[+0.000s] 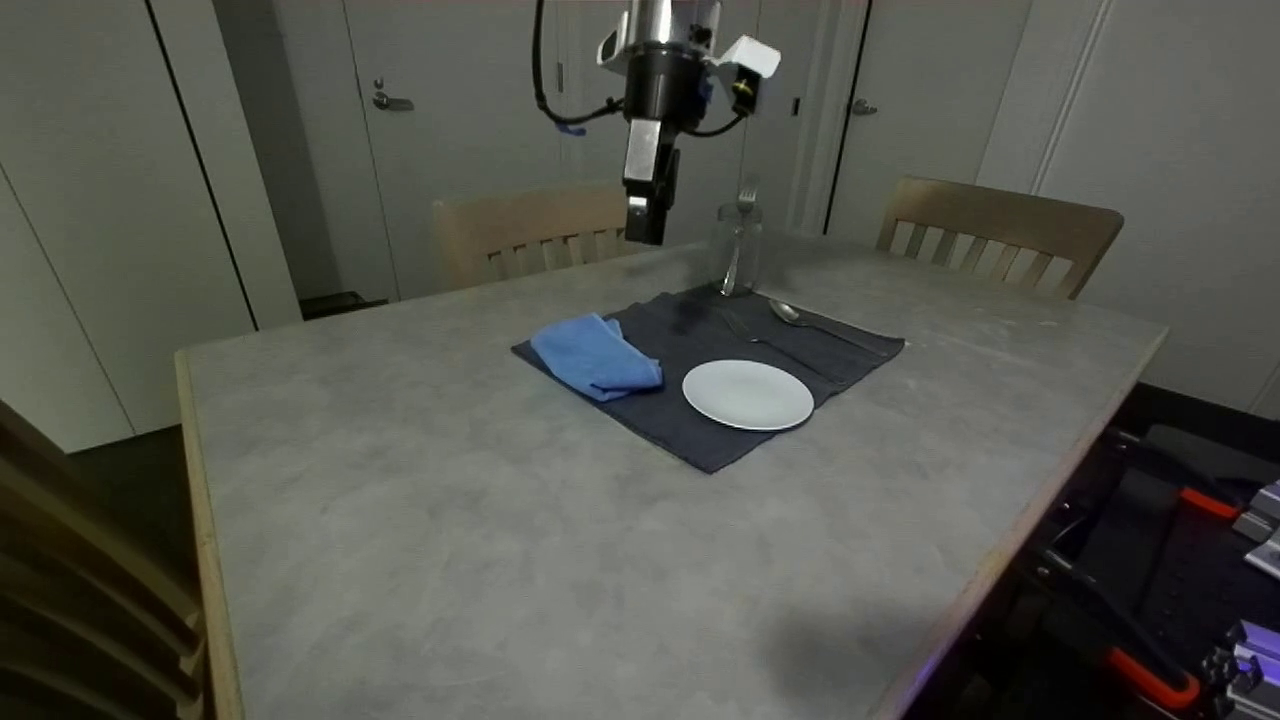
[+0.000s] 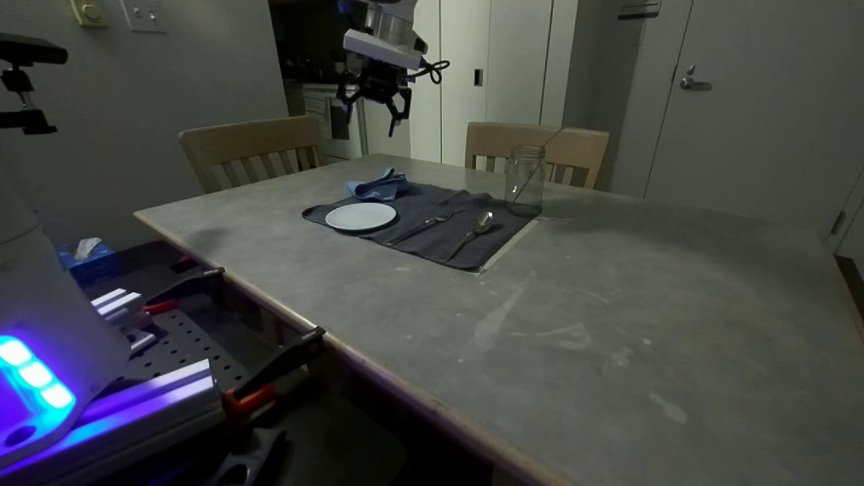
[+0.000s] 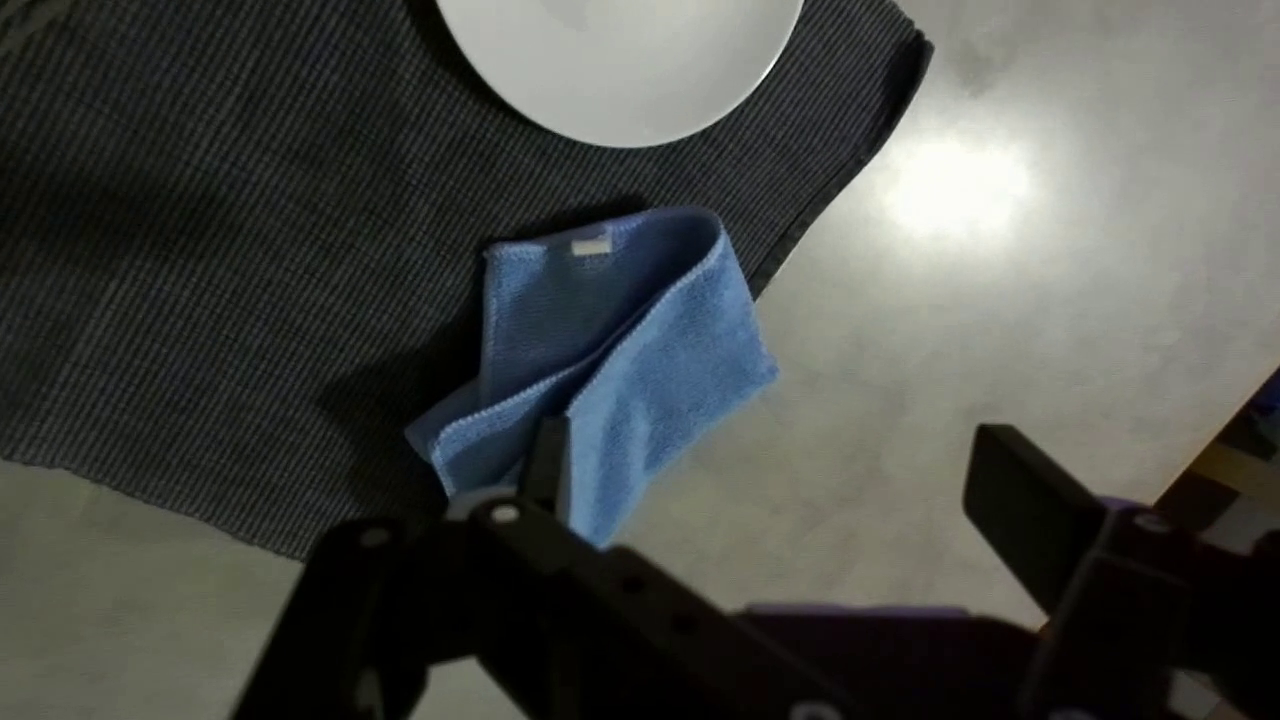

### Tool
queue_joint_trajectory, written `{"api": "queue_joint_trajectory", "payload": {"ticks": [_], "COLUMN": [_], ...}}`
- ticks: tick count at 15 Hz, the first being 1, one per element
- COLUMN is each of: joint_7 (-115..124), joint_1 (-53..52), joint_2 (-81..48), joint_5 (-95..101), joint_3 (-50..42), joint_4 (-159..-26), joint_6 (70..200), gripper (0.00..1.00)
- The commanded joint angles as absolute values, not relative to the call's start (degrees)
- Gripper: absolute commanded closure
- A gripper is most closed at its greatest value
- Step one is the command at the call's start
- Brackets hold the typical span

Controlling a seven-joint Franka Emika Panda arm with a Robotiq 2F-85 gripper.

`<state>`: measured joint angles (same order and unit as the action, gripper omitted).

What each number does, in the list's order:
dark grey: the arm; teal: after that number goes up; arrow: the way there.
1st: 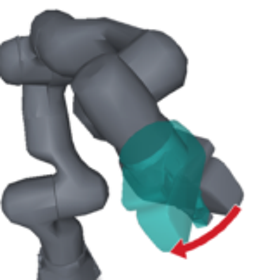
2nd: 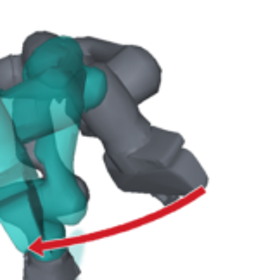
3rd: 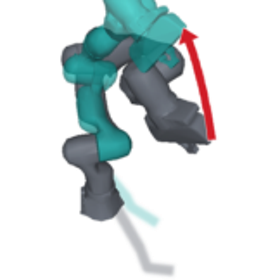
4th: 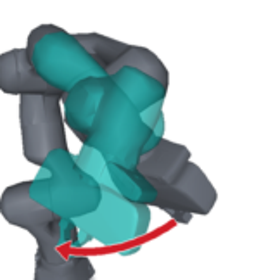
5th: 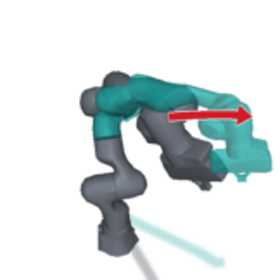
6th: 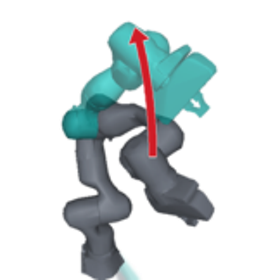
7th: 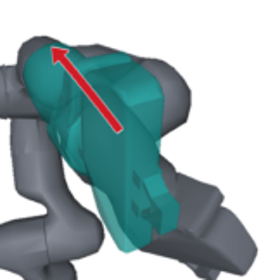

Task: Use the blue towel to wipe the white plate

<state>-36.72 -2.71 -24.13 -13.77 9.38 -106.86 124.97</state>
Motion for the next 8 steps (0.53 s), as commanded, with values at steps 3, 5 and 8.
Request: {"api": "queue_joint_trajectory", "payload": {"ticks": [3, 5, 8], "joint_7": [-35.61, -34.16, -33.2], "joint_1": [-2.79, -2.83, -2.17], "joint_2": [-33.21, -35.75, -38.93], "joint_5": [-10.26, -9.67, -10.21], "joint_3": [10.43, 10.47, 11.28], "joint_4": [-97.66, -95.72, -93.9], "joint_6": [122.76, 123.13, 123.17], "gripper": [0.0, 0.0, 0.0]}}
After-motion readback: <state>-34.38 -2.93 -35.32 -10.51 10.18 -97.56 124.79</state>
